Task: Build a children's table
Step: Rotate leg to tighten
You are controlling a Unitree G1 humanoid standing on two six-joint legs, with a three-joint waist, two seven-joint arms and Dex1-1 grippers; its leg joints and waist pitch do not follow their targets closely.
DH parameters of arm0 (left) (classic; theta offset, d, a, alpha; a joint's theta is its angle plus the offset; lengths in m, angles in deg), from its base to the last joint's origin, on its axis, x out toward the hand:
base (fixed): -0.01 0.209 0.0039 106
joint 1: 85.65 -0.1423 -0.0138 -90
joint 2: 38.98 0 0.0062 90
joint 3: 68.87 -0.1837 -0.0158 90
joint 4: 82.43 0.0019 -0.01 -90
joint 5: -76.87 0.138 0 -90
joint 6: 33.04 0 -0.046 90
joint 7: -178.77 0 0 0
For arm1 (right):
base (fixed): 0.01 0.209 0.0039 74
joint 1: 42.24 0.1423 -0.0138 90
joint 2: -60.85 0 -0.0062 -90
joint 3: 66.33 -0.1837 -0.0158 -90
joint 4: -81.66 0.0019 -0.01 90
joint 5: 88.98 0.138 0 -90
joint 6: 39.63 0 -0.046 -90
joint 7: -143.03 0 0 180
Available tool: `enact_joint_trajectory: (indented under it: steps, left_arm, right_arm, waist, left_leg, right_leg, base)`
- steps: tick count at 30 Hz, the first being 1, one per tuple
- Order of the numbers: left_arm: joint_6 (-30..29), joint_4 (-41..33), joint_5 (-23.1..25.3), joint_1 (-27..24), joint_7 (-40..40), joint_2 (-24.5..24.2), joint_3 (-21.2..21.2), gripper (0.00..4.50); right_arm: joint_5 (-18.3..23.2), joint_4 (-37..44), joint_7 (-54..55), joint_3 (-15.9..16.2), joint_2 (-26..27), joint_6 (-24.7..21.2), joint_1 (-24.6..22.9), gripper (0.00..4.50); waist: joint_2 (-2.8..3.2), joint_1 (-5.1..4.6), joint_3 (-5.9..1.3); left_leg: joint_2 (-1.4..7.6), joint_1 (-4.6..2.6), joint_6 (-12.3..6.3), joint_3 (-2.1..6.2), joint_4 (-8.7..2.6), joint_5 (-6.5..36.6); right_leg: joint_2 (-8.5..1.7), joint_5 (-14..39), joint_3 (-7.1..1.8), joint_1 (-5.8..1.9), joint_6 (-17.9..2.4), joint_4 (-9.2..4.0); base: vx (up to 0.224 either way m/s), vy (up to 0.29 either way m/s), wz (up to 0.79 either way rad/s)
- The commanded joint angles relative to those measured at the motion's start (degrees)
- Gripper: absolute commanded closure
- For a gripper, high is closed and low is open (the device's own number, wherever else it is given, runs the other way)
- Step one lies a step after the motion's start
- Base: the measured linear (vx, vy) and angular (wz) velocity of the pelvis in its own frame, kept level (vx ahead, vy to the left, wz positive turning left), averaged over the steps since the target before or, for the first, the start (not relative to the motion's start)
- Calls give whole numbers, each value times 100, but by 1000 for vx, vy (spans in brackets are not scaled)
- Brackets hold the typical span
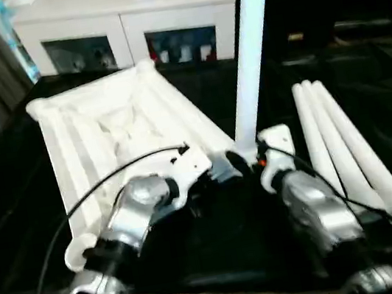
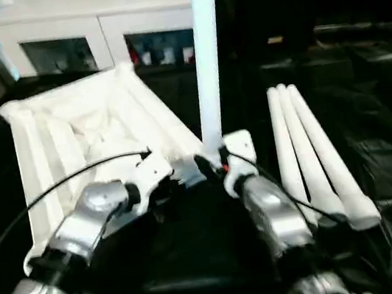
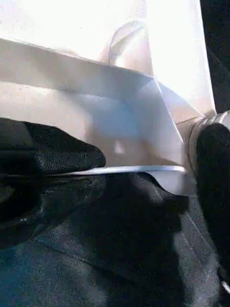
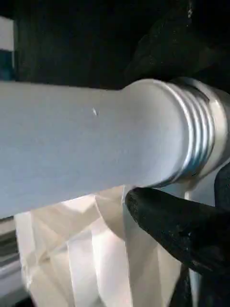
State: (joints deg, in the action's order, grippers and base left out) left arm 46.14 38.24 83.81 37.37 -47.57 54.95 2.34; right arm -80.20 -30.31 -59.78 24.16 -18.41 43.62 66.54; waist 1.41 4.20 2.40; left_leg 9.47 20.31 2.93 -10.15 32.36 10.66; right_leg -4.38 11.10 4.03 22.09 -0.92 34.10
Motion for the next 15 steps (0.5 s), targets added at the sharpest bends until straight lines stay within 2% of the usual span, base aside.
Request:
enact_joint_trajectory:
  steps: [1,2,4,6,7,8,10,11,13,14,15]
  left_arm:
    - [321,-10,-221,-93,39,95,91,450]
    - [342,4,-232,-83,73,113,109,450]
    - [428,61,-252,-36,138,154,159,450]
    - [346,61,-300,5,161,183,247,450]
    - [311,44,-334,32,191,189,313,404]
    - [311,44,-334,32,191,189,313,393]
    - [238,-2,-383,53,191,177,392,390]
    - [143,-82,-436,62,156,135,454,390]
    - [82,-159,-460,67,205,80,535,380]
    - [-1,-325,-549,64,404,-72,827,364]
    - [-1,-325,-549,64,404,-72,827,355]
  right_arm:
    - [183,612,-263,67,-99,-127,-103,94]
    - [244,830,-340,67,-168,-185,-196,94]
    - [340,1315,-528,109,-351,-351,-408,94]
    - [407,1746,-699,137,-518,-554,-612,94]
    - [441,1937,-773,136,-609,-654,-706,91]
    - [441,1937,-773,136,-609,-654,-706,91]
    - [528,2195,-863,128,-726,-819,-824,91]
    - [643,2436,-977,121,-851,-974,-931,91]
    - [732,2592,-1092,133,-938,-1061,-997,91]
    - [853,2837,-1406,278,-1132,-1229,-1114,91]
    - [853,2837,-1406,278,-1132,-1229,-1114,91]
  waist:
    - [-98,42,-292]
    - [-104,46,-295]
    - [-66,88,-315]
    - [-84,95,-316]
    - [-76,113,-314]
    - [-87,98,-299]
    - [-71,129,-325]
    - [-59,130,-350]
    - [-64,109,-346]
    - [-70,102,-351]
    - [-61,102,-345]
  left_leg:
    - [356,29,-477,118,-344,911]
    - [358,29,-494,118,-340,891]
    - [362,29,-553,117,-323,745]
    - [349,41,-569,112,-313,651]
    - [350,33,-593,104,-303,688]
    - [332,53,-599,102,-308,732]
    - [337,58,-544,114,-298,770]
    - [372,51,-549,123,-288,661]
    - [370,93,-611,133,-278,528]
    - [365,89,-641,128,-266,544]
    - [365,93,-653,134,-264,567]
  right_leg:
    - [-445,1300,-315,-238,-870,-458]
    - [-443,1257,-317,-238,-878,-445]
    - [-448,1002,-316,-236,-947,-412]
    - [-436,827,-316,-256,-974,-401]
    - [-443,814,-317,-243,-989,-407]
    - [-435,899,-310,-252,-976,-418]
    - [-465,1171,-299,-260,-935,-438]
    - [-450,891,-298,-244,-995,-398]
    - [-416,426,-284,-252,-1050,-342]
    - [-417,331,-282,-253,-1082,-333]
    - [-424,278,-278,-264,-1119,-321]
  base:
    - [0,0,0]
    - [0,0,0]
    - [0,0,0]
    - [0,0,0]
    - [0,0,0]
    - [0,0,0]
    - [0,0,0]
    - [0,0,0]
    - [0,0,0]
    - [0,0,0]
    - [0,0,0]
